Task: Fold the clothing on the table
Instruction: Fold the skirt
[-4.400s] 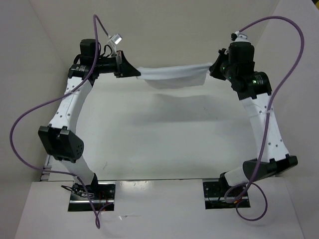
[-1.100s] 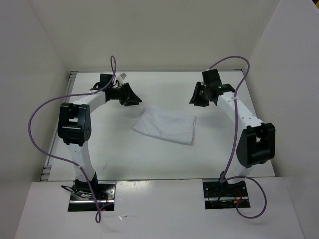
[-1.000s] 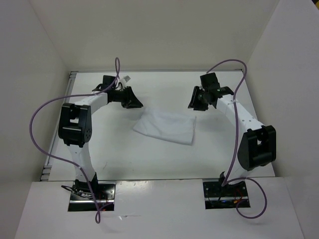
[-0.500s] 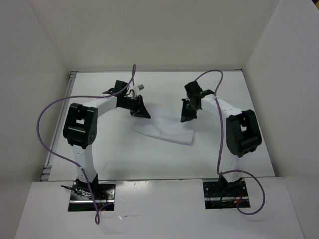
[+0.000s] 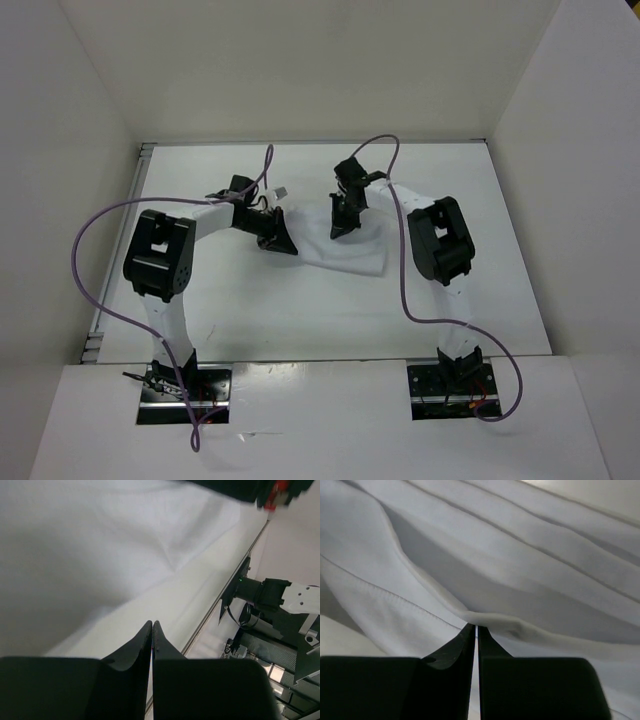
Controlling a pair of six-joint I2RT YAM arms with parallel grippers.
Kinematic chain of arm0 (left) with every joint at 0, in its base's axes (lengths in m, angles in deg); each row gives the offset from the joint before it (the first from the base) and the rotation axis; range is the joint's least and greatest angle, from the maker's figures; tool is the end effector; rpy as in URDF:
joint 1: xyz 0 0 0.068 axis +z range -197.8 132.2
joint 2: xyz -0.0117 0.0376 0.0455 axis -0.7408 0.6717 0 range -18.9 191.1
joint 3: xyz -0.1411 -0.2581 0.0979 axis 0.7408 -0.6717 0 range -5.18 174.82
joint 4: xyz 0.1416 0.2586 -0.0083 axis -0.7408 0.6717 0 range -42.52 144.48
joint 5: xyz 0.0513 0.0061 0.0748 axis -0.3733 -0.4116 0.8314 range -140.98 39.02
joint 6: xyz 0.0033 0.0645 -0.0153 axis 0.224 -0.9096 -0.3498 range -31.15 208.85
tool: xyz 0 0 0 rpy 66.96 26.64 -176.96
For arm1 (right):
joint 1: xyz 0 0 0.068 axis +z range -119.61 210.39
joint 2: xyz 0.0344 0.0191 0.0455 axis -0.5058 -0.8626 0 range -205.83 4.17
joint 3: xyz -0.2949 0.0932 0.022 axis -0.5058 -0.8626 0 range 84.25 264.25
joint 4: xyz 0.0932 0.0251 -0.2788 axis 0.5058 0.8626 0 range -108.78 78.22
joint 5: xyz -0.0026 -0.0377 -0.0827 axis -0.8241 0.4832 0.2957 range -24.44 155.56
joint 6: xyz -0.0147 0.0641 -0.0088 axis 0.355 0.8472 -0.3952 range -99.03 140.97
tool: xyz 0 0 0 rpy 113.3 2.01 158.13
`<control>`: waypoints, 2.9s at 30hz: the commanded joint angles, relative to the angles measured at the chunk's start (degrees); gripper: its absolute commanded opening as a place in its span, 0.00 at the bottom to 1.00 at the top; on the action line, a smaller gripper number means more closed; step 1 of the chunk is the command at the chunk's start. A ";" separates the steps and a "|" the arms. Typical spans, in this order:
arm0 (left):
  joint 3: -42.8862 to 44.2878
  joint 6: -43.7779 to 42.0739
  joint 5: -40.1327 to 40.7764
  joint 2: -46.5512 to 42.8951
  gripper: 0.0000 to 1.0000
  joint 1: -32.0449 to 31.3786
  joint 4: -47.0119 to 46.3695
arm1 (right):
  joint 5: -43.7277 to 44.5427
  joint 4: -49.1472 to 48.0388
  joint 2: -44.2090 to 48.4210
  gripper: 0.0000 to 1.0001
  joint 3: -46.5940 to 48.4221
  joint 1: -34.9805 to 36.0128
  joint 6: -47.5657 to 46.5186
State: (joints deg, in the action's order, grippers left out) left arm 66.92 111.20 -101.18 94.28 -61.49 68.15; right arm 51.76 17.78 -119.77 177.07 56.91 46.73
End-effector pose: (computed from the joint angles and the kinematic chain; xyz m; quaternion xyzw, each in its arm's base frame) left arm 0.4187 -0.1435 0.1574 0.0369 0.8835 -0.4595 0.0829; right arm 0.4485 0.2379 0.1550 -0.0297 0.9738 0.1905 0.1206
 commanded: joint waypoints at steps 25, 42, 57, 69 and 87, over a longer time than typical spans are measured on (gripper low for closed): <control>3.67 -3.89 4.93 -2.71 0.06 -0.28 2.98 | -3.94 2.36 -3.85 0.47 18.00 -4.46 -25.31; 3.23 -3.36 4.93 -1.57 0.06 1.30 4.47 | -13.36 5.90 -11.42 0.09 20.65 -4.46 -31.82; 2.70 -2.84 4.93 0.02 0.06 1.30 3.94 | -7.64 7.73 -8.95 0.00 26.80 -4.46 -31.30; 2.70 -2.31 4.93 0.02 0.06 1.30 3.94 | 1.01 5.03 -13.70 0.28 30.67 -5.51 -26.39; 19.48 -2.84 5.64 3.52 0.07 1.30 4.04 | 16.89 2.21 14.94 0.57 -2.70 -21.07 -4.93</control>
State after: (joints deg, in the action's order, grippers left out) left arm 83.01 108.55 -93.94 95.51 -60.42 72.91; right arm 69.27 20.78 -107.57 180.70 38.49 36.06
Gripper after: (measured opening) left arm 0.066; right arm 0.564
